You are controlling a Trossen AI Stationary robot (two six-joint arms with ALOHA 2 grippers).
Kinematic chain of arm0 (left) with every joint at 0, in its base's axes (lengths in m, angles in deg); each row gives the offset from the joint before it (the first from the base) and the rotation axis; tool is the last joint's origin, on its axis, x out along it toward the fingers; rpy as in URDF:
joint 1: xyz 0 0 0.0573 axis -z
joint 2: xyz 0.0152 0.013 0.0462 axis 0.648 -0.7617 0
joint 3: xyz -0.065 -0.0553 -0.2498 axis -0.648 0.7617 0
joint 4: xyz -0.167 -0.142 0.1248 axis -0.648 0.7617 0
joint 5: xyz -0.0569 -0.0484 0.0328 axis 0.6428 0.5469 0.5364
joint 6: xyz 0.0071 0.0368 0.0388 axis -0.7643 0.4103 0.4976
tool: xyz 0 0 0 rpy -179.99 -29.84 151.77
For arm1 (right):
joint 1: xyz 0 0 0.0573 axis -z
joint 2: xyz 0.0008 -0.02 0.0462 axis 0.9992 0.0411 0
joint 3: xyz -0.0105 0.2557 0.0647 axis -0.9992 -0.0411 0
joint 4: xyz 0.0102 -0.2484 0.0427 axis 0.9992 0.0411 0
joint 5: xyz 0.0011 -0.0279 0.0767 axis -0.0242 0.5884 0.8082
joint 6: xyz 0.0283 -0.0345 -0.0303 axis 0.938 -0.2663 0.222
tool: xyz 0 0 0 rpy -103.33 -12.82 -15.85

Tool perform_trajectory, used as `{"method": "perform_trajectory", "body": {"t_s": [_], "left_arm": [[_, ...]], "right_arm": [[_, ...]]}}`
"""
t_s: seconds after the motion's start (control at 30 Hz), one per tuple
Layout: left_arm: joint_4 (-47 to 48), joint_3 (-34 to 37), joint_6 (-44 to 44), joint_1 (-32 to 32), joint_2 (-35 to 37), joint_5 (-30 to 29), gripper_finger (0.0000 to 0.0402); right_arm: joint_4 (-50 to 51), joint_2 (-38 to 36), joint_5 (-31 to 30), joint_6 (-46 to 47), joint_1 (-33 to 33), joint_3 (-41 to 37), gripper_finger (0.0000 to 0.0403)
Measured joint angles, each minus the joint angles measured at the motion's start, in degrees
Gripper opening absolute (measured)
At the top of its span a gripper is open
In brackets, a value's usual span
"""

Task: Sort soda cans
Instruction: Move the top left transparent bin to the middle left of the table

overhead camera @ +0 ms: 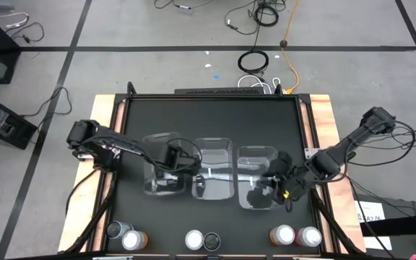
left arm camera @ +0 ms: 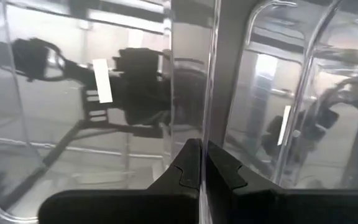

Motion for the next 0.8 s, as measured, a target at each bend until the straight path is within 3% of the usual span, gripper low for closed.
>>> {"method": "perform_trajectory", "body": {"t_s": [0.2,0.8], "left_arm": [[0.29,-2.42,3.31,-0.62,0.01,-0.39,0.0008],[2.14,-2.50,5.43,0.59,0.02,-0.83,0.0008]], "right_arm": [[0.07,0.02,-3.04,2.27,-2.41,0.00,0.0123],[0.20,0.02,-4.19,2.20,-2.77,0.00,0.0123]]}}
